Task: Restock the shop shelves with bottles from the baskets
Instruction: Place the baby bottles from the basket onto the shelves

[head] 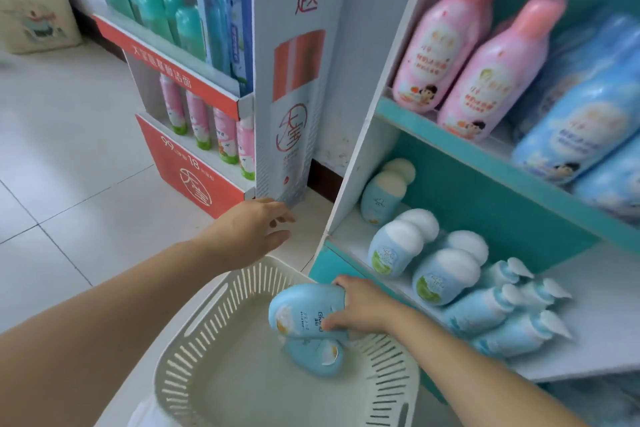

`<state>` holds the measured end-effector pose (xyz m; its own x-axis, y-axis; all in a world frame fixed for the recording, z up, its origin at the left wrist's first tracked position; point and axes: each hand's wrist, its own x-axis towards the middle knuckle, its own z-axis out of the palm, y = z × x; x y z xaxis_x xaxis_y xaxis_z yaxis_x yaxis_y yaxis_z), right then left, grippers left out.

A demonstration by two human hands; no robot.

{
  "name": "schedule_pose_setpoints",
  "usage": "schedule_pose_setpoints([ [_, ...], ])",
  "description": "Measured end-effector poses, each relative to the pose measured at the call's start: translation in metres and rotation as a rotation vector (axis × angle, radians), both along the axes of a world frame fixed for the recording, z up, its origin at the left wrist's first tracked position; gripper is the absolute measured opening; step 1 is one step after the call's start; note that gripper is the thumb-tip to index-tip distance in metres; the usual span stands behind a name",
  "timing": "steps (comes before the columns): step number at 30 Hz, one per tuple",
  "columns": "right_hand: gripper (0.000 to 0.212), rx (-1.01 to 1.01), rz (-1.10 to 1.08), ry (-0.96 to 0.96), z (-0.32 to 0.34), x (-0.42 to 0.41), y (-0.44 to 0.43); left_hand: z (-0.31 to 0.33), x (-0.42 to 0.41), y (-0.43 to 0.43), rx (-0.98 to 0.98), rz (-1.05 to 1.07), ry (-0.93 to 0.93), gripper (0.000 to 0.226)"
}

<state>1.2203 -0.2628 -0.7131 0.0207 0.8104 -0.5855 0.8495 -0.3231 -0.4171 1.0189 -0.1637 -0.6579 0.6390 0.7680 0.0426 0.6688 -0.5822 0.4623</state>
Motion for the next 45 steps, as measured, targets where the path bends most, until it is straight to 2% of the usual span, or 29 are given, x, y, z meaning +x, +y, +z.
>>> schedule_pose_setpoints([
  [4, 0.054, 0.122, -0.046, -0.094, 0.047, 0.018, 0.007, 0.014, 0.001, -0.001, 0.002, 0.138, -0.076, 0.025],
  [7, 0.060, 0.238, -0.033, -0.247, 0.078, 0.027, 0.018, 0.018, 0.004, 0.000, 0.006, 0.224, -0.164, 0.026],
  [13, 0.056, 0.354, -0.066, -0.387, 0.108, 0.032, 0.052, 0.016, 0.013, 0.008, -0.054, 0.263, -0.193, 0.026],
  [20, 0.052, 0.353, -0.121, -0.493, 0.092, 0.045, 0.096, 0.008, 0.022, 0.030, -0.121, 0.310, -0.259, 0.029],
  [25, 0.060, 0.328, -0.194, -0.535, 0.072, 0.062, 0.119, -0.004, 0.024, 0.042, -0.149, 0.340, -0.340, 0.032],
  [32, 0.054, 0.259, -0.148, -0.618, 0.051, 0.071, 0.143, -0.026, 0.026, 0.050, -0.204, 0.374, -0.362, 0.041],
  [40, 0.042, 0.254, -0.201, -0.571, 0.039, 0.081, 0.154, -0.040, 0.039, 0.050, -0.238, 0.350, -0.319, 0.045],
  [45, 0.043, 0.294, -0.203, -0.552, 0.031, 0.085, 0.151, -0.038, 0.044, 0.046, -0.222, 0.317, -0.290, 0.044],
])
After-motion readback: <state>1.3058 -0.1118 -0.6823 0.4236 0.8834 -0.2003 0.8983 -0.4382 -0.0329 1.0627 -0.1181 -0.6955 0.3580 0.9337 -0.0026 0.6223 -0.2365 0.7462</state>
